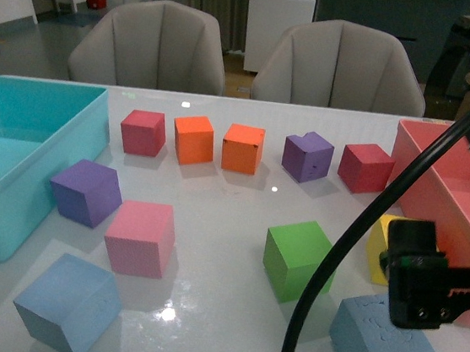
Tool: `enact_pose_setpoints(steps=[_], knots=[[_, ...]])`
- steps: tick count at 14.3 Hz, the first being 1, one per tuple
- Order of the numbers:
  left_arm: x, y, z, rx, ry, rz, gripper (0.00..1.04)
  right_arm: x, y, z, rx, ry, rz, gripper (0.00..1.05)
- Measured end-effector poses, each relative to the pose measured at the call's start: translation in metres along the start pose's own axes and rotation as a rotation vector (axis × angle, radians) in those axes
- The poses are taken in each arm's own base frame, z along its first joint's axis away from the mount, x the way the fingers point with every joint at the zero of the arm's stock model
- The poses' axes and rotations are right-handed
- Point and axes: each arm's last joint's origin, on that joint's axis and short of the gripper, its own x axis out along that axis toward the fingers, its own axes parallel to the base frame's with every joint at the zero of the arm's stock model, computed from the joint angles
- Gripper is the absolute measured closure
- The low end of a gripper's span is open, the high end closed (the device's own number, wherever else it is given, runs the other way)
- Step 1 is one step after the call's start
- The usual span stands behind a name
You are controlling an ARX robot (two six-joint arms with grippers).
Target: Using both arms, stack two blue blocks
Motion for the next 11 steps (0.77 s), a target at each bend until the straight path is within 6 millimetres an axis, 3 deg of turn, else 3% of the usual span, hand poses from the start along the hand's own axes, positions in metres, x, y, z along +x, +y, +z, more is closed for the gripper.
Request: enact_pose_setpoints(steps=[1,11], knots=[[0.0,0.0,0.0,0.0,0.0,0.0,0.07,0.009,0.004,-0.007,0.01,0.042,0.012,0.06],[0.0,0.0,0.0,0.0,0.0,0.0,0.07,0.03,0.01,-0.017,0.044,0.103,0.044,0.06]])
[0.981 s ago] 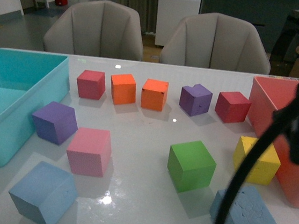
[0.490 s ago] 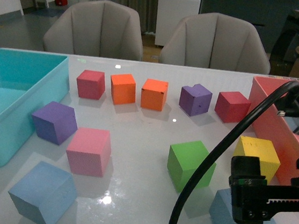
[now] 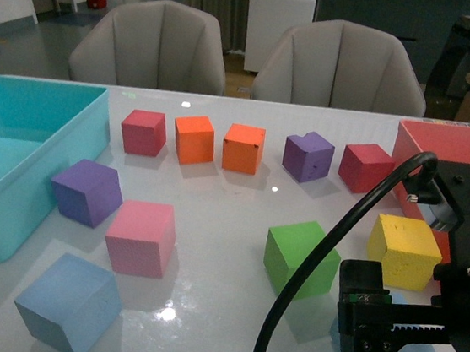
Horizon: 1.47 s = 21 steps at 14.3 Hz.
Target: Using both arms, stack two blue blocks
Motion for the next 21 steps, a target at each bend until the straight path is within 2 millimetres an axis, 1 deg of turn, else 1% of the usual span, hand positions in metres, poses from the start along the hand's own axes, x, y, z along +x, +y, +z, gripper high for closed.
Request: enact_pose_setpoints(steps=[2,4,5,6,7,8,10,12,14,15,16,17,18,19,21], knots=[[0.0,0.0,0.0,0.0,0.0,0.0,0.07,0.014,0.0,-0.003,0.013,0.035,-0.01,0.06],[0.0,0.0,0.0,0.0,0.0,0.0,0.07,0.021,0.001,-0.003,0.015,0.041,-0.011,0.06],[0.0,0.0,0.0,0.0,0.0,0.0,0.07,0.032,0.001,-0.01,0.009,0.077,-0.009,0.06],[0.0,0.0,0.0,0.0,0.0,0.0,0.07,0.033,0.001,-0.012,0.01,0.081,-0.01,0.22],[0.0,0.0,0.0,0.0,0.0,0.0,0.07,0.031,0.001,-0.012,0.01,0.081,-0.01,0.43],[0.0,0.0,0.0,0.0,0.0,0.0,0.07,0.027,0.001,-0.012,0.009,0.078,-0.009,0.52],[0.0,0.0,0.0,0.0,0.0,0.0,0.07,0.016,0.001,-0.01,0.007,0.065,-0.006,0.59],[0.0,0.0,0.0,0.0,0.0,0.0,0.07,0.0,0.002,0.002,-0.022,0.012,-0.016,0.62],[0.0,0.0,0.0,0.0,0.0,0.0,0.07,-0.008,0.004,0.021,-0.059,-0.043,-0.03,0.64],[0.0,0.0,0.0,0.0,0.0,0.0,0.07,-0.006,0.006,0.05,-0.073,-0.103,-0.033,0.65],[0.0,0.0,0.0,0.0,0.0,0.0,0.07,0.007,0.007,0.079,-0.073,-0.13,-0.037,0.65],[0.0,0.0,0.0,0.0,0.0,0.0,0.07,0.024,0.009,0.097,-0.08,-0.117,-0.033,0.65],[0.0,0.0,0.0,0.0,0.0,0.0,0.07,0.042,0.014,0.111,-0.086,-0.102,-0.018,0.65],[0.0,0.0,0.0,0.0,0.0,0.0,0.07,0.054,0.019,0.122,-0.093,-0.097,-0.001,0.65],[0.0,0.0,0.0,0.0,0.0,0.0,0.07,0.077,0.038,0.146,-0.112,-0.111,0.053,0.65]])
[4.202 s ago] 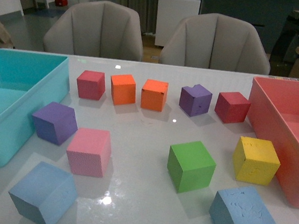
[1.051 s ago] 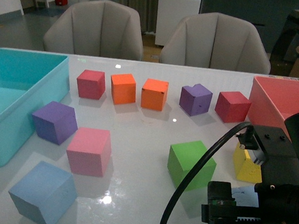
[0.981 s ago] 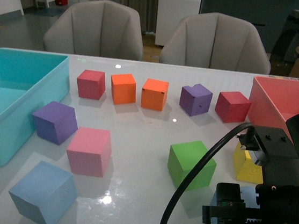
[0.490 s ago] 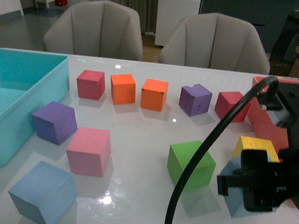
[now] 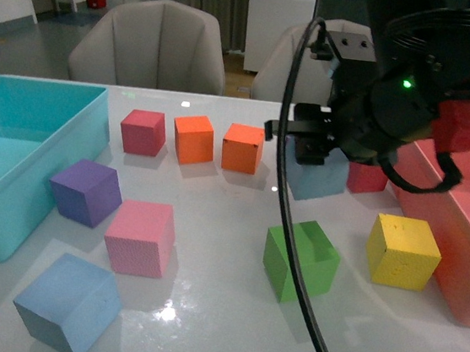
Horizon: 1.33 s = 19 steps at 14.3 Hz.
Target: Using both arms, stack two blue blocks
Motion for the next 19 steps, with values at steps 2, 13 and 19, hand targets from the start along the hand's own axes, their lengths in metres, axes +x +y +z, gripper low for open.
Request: enact_pose_setpoints(steps=[2,13,19], knots=[[0.0,0.0,0.0,0.0,0.0,0.0,0.07,0.025,0.02,0.008,-0.01,0.014,0.059,0.65],[0.0,0.0,0.0,0.0,0.0,0.0,0.07,0.08,0.049,-0.016,0.035,0.15,0.146,0.58],[0.0,0.0,0.0,0.0,0.0,0.0,0.07,0.073,0.047,-0.016,0.065,0.1,0.138,0.07]])
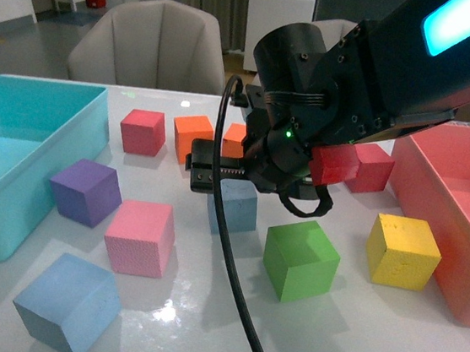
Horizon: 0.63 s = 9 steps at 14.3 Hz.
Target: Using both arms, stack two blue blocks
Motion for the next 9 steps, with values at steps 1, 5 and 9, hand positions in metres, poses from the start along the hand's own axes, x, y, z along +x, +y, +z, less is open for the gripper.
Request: enact_pose_setpoints(steps=[1,5,9], knots=[[0.0,0.0,0.0,0.0,0.0,0.0,0.07,-0.014,0.001,0.006,0.01,-0.045,0.009,0.06],[0.0,0.0,0.0,0.0,0.0,0.0,0.07,-0.091,0.0,0.019,0.051,-0.282,0.014,0.06],[0.0,0.0,0.0,0.0,0.0,0.0,0.07,-0.198,-0.008,-0.035,0.1,-0.488,-0.049,0.06]])
